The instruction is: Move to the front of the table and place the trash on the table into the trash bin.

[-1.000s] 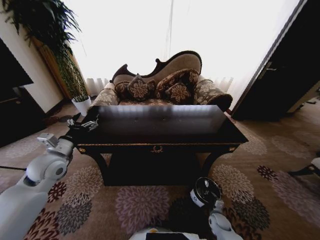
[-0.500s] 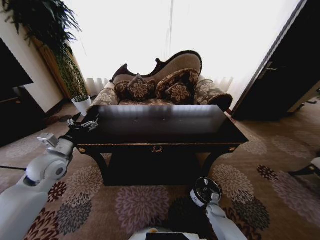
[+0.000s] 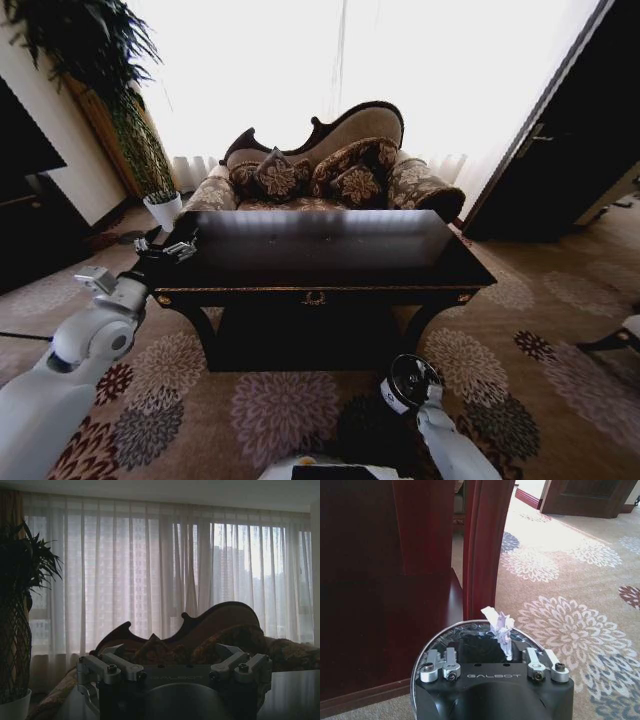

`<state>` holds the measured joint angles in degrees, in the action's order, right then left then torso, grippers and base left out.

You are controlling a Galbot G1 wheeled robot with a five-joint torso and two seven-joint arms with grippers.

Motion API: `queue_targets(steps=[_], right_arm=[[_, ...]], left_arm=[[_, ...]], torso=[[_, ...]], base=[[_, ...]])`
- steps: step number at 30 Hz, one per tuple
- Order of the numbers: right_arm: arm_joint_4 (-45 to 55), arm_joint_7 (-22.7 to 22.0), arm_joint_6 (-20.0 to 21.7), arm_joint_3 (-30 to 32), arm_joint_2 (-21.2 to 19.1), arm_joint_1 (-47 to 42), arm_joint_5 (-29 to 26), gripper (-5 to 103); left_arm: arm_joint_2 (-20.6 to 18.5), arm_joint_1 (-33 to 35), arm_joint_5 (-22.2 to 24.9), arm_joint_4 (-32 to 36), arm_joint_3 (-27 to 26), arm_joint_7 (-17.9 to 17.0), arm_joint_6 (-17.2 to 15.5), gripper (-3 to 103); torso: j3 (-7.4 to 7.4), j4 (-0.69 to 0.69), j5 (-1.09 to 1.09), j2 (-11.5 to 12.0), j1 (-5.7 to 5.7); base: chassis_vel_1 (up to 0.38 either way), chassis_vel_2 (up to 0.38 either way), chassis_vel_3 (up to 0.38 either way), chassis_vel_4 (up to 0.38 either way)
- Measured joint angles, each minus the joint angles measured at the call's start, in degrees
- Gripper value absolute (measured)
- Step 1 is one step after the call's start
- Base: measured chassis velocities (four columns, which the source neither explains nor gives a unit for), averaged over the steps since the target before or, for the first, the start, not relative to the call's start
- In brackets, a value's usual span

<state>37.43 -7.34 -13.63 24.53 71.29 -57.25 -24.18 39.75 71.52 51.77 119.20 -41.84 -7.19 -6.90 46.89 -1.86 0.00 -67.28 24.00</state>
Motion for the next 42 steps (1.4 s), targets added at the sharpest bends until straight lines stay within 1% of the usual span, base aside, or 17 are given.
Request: queue_targets(steps=[5,9,11,12,14,15,17,18,20,24,28,30,31,32,35,37,42], right_arm=[[0.3,0.0,0.0,0.0,0.2,-0.2,0.7,68],[0.6,-0.2,0.0,0.0,0.4,-0.3,4.1,89],[0.3,-0.5,-0.2,0.1,0.4,-0.3,6.7,89],[-0.1,-0.8,-0.5,0.3,0.4,-0.2,9.5,94],[-4.2,-3.0,-4.1,1.9,0.6,1.1,25.7,99],[-4.8,-3.3,-4.8,2.0,0.6,1.3,27.7,99],[-4.9,-3.3,-4.9,1.7,0.6,1.3,27.5,100],[-2.0,-2.5,-1.1,0.9,1.0,0.3,20.2,100],[-0.2,-2.6,2.5,0.3,1.3,0.1,15.0,100],[1.0,-2.9,5.4,0.9,1.5,-0.5,16.7,100],[0.8,-3.6,5.2,2.5,2.2,-0.6,20.1,100],[2.3,-3.0,7.2,2.6,2.5,-1.0,13.6,100],[2.3,-3.0,7.2,2.6,2.5,-1.0,13.6,100],[3.9,-3.0,10.8,2.4,2.5,-1.4,7.3,100],[2.8,-2.4,9.6,2.8,2.8,-1.0,9.7,100],[-0.7,-4.8,5.6,4.5,3.0,0.4,21.8,100],[0.3,-5.7,7.8,5.4,3.8,0.8,21.2,100]], left_arm=[[0.0,0.0,0.0,0.0,0.0,0.0,0.0,100],[0.0,0.0,0.0,0.0,0.0,0.0,0.0,100],[0.0,0.0,0.0,0.0,0.0,0.0,0.0,100],[0.0,0.0,0.0,0.0,0.0,0.0,0.0,100],[0.0,0.0,0.0,0.0,0.0,0.0,0.0,100],[0.0,0.0,0.0,0.0,0.0,0.0,0.0,100],[0.0,0.0,0.0,0.0,0.0,0.0,0.0,100],[0.0,0.0,0.0,0.0,0.0,0.0,0.0,100],[0.0,0.0,0.0,0.0,0.0,0.0,0.0,100],[0.0,0.0,0.0,0.0,0.0,0.0,0.0,100],[0.0,0.0,0.0,0.0,0.0,0.0,0.0,100],[0.0,0.0,0.0,0.0,0.0,0.0,0.0,100],[0.0,0.0,0.0,0.0,0.0,0.0,0.0,100],[0.0,0.0,0.0,0.0,0.0,0.0,0.0,100],[0.0,0.0,0.0,0.0,0.0,0.0,0.0,100],[0.0,0.0,0.0,0.0,0.0,0.0,0.0,100],[0.0,0.0,0.0,0.0,0.0,0.0,0.0,100]], torso=[[0.0,0.0,0.0,0.0,0.0],[0.0,0.0,0.0,0.0,0.0],[0.0,0.0,0.0,0.0,0.0],[0.0,0.01,0.0,0.0,0.0],[0.0,-0.01,-0.01,0.0,0.0],[0.0,-0.01,-0.03,0.0,0.0],[0.0,0.0,-0.03,0.0,0.0],[0.0,0.0,0.02,0.0,0.0],[0.0,0.0,0.02,0.0,0.0],[0.0,0.01,0.0,0.0,0.0],[0.0,0.0,0.01,0.0,0.0],[0.0,0.0,0.0,0.0,0.0],[0.0,0.0,0.0,0.0,0.0],[0.0,0.0,0.0,0.0,0.0],[0.0,0.01,0.0,0.0,0.0],[0.0,0.0,0.0,0.0,-0.01],[0.0,0.0,0.04,0.0,0.0]], base=[[0.0,0.0,0.0,0.0],[0.0,0.0,0.0,0.0],[0.0,0.0,0.0,0.0],[0.0,0.0,0.0,0.0],[0.0,0.0,0.0,0.0],[0.0,0.0,0.0,0.0],[0.0,0.0,0.0,0.0],[0.0,0.0,0.0,0.0],[0.0,0.0,0.0,0.0],[0.0,0.0,0.0,0.0],[0.0,0.0,0.0,0.0],[0.0,0.0,0.0,0.0],[0.0,0.0,0.0,0.0],[0.0,0.0,0.0,0.0],[0.0,0.0,0.0,0.0],[0.0,0.0,0.0,0.0],[0.0,0.0,0.0,0.0]])
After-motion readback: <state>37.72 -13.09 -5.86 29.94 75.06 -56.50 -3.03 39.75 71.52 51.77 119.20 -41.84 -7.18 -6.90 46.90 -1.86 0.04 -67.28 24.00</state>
